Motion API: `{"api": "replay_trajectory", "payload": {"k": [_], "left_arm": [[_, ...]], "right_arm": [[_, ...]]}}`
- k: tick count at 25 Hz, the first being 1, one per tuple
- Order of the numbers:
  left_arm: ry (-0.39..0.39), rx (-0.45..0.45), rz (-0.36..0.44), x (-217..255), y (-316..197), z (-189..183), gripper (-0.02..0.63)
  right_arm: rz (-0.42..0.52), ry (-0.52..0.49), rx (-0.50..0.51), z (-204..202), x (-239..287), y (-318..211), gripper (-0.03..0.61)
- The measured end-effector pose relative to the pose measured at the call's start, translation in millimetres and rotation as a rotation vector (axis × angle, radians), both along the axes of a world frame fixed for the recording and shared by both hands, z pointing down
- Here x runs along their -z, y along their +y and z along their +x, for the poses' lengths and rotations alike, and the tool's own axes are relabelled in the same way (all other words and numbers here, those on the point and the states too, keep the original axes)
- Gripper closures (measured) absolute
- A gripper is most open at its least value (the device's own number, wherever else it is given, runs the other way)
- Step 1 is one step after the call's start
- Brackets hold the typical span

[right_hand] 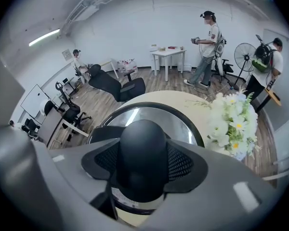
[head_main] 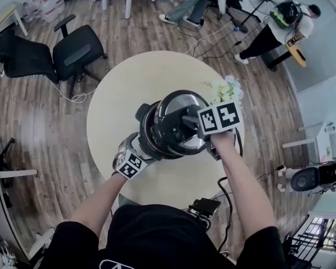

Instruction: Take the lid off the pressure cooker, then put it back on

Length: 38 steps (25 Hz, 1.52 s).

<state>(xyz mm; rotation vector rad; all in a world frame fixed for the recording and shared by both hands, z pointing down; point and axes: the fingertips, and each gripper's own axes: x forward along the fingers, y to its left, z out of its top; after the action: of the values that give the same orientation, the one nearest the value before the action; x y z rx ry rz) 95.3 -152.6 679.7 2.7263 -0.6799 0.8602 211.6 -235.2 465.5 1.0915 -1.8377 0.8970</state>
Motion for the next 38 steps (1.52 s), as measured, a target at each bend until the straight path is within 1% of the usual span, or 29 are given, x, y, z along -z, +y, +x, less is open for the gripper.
{"api": "replay_trajectory", "payload": {"k": [3,7,9,14,16,21,26,34,38], "left_arm": [[0.000,0.003,-0.001,3,1,2,0.023],[0.017,-0.002,0.003,-8,-10,-26,0.023],[0.023,-0.004,0.006,-11,-12,-31,0.023],[0.024,-0.002,0.006,-9,-11,-31,0.023],[0.026,-0.002,0.007,-9,-11,-32,0.023],[0.032,-0.002,0.010,-12,-13,-32,0.023],[0.036,-0.001,0.008,-11,-14,-34,0.023],[0.040,-0.002,0.012,-10,-13,-34,0.023],[0.043,-0.002,0.014,-9,-13,-34,0.023]], "right_arm": [[-0.038,0.003,0.017,-15,-14,-11,0.293],[-0.077,0.061,0.047,-60,-47,-29,0.293],[-0.088,0.086,0.060,-70,-58,-31,0.293],[-0.147,0.082,0.049,-76,-66,-30,0.293],[-0.156,0.084,0.048,-77,-68,-30,0.293],[-0.153,0.109,0.062,-80,-69,-27,0.293],[-0.133,0.192,0.125,-92,-76,-21,0.291],[-0.142,0.206,0.142,-92,-77,-19,0.291],[-0.124,0.197,0.156,-92,-75,-19,0.289]]}}
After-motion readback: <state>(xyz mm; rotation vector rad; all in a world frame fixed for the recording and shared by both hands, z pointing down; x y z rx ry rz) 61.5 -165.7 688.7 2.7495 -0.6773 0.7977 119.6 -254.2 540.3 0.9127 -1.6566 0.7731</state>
